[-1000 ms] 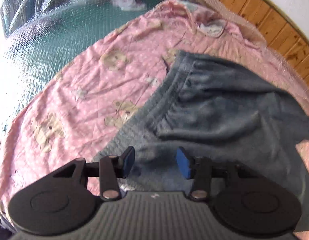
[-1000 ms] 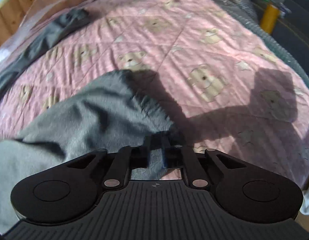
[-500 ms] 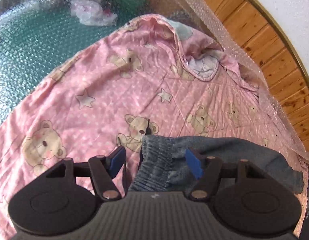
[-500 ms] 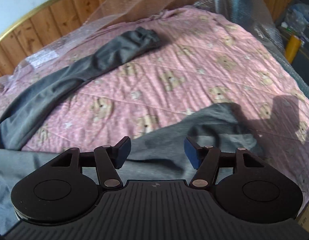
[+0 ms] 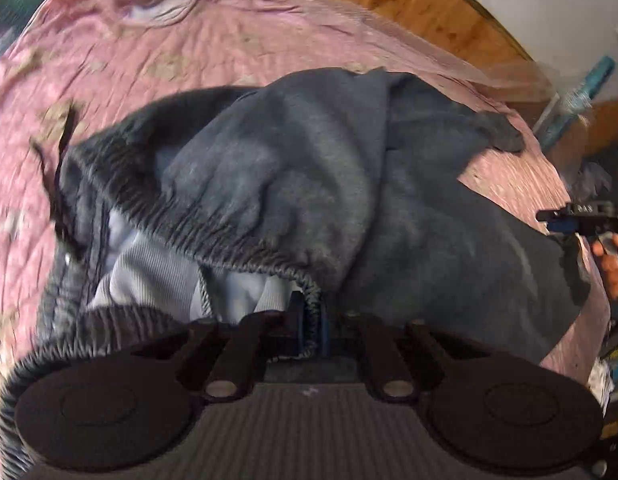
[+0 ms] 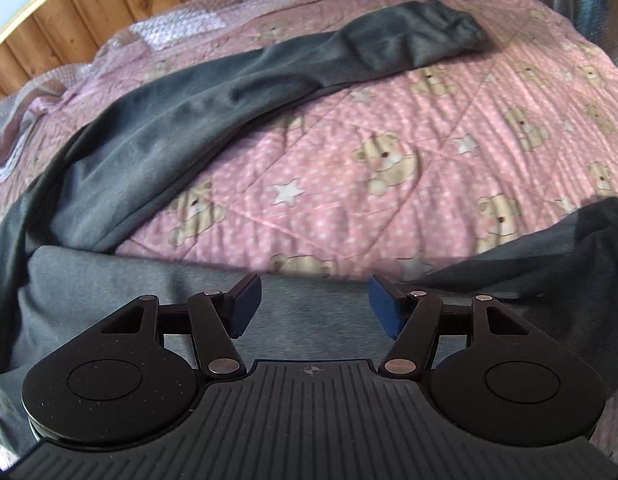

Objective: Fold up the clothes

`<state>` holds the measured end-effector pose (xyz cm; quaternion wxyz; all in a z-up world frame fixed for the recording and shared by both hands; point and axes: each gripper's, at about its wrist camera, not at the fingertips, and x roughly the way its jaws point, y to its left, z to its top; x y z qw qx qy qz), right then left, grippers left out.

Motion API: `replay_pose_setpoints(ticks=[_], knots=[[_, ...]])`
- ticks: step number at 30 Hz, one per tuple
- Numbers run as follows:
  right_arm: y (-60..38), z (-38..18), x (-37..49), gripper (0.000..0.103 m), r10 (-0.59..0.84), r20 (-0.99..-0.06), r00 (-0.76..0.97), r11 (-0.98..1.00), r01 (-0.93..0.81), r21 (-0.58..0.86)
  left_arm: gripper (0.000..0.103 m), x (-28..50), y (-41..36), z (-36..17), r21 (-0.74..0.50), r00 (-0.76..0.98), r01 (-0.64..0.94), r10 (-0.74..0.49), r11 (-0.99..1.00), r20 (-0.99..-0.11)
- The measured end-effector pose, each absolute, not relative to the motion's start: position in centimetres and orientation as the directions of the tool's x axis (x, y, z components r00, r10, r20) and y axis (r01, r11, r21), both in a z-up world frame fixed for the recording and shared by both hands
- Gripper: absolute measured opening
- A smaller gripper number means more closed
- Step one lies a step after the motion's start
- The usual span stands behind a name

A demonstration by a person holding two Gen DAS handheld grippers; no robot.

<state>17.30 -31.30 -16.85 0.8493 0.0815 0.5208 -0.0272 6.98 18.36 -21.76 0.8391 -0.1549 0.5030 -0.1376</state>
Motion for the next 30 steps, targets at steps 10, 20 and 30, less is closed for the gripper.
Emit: replay_pose_setpoints(ticks=[10, 20, 30], knots=[[-22.9, -15.0, 19.7, 0.066, 0.165, -0.862, 0.479, 0.986, -0.081, 0.143, 0.082, 9.3, 28.7, -22.5, -0.719, 0.631, -0.347, -0.417, 0.603, -0.654], [-24.8, -16.9, 17.9, 0.064, 0.124, -0.89, 0.439, 0.991, -0.003, 0.137, 0.007, 15.2, 28.4, -18.5, -0.713, 0.655, -0.138, -0.477, 0.687, -0.586], [-25.6, -17.9, 16.3, 0.065, 0.117, -0.902, 0.416, 0.989, 0.039, 0.146, 0.055, 23.7, 38.9, -19.8, -0.773, 0.716, -0.343, -0.384, 0.534, -0.583]])
